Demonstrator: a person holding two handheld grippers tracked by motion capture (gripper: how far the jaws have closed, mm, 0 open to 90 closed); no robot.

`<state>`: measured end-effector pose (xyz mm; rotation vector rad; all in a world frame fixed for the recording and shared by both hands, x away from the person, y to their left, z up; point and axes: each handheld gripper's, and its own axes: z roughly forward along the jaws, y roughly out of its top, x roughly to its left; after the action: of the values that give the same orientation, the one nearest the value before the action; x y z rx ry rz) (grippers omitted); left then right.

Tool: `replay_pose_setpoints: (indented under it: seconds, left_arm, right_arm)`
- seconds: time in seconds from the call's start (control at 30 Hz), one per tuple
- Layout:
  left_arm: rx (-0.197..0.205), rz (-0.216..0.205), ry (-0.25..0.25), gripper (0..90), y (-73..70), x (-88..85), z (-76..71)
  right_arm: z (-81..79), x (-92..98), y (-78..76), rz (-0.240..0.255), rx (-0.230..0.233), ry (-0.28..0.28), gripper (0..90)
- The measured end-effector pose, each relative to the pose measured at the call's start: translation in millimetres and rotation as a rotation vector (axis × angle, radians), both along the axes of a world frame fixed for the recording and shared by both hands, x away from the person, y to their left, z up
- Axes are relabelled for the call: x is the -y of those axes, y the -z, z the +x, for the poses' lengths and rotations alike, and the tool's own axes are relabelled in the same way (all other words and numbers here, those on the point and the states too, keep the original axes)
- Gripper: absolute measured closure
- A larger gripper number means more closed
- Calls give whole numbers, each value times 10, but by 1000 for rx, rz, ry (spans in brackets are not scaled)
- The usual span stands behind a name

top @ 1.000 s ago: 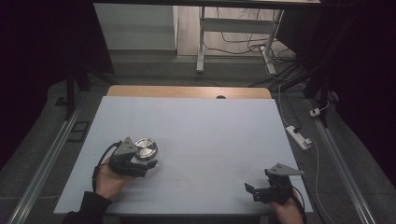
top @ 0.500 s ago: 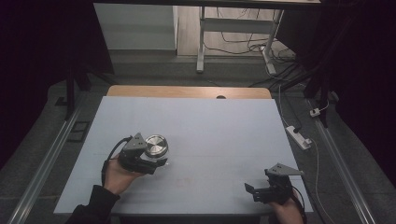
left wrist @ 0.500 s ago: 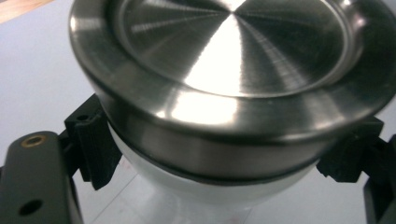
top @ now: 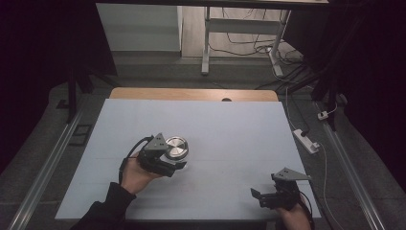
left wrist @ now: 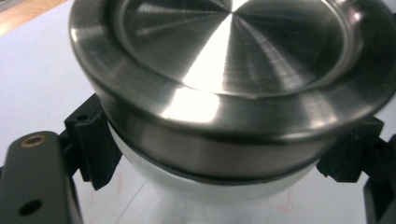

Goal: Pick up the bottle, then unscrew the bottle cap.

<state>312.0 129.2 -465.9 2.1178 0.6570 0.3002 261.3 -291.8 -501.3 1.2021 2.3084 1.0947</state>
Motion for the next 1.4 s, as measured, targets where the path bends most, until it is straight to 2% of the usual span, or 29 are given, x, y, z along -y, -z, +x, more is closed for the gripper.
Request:
replay_pose_setpoints:
  seconds: [0.27,0.57,0.77,0.97,1.4]
  left_arm:
    - [-4,3,43,159,6,195,42]
    - [-3,-20,81,159,-31,340,55]
    - [7,-18,83,159,-39,344,41]
    - [-3,-26,81,159,-21,329,53]
    - [-6,-28,87,159,-1,330,64]
  right_arm:
    - [-1,-5,0,-5,0,-1,1]
    - [-2,-3,0,-5,0,-5,0]
    - [-4,5,-6,6,3,-11,0]
    - [-17,-3,-21,11,18,-21,0]
    - [-2,-163,-138,36,49,-97,0]
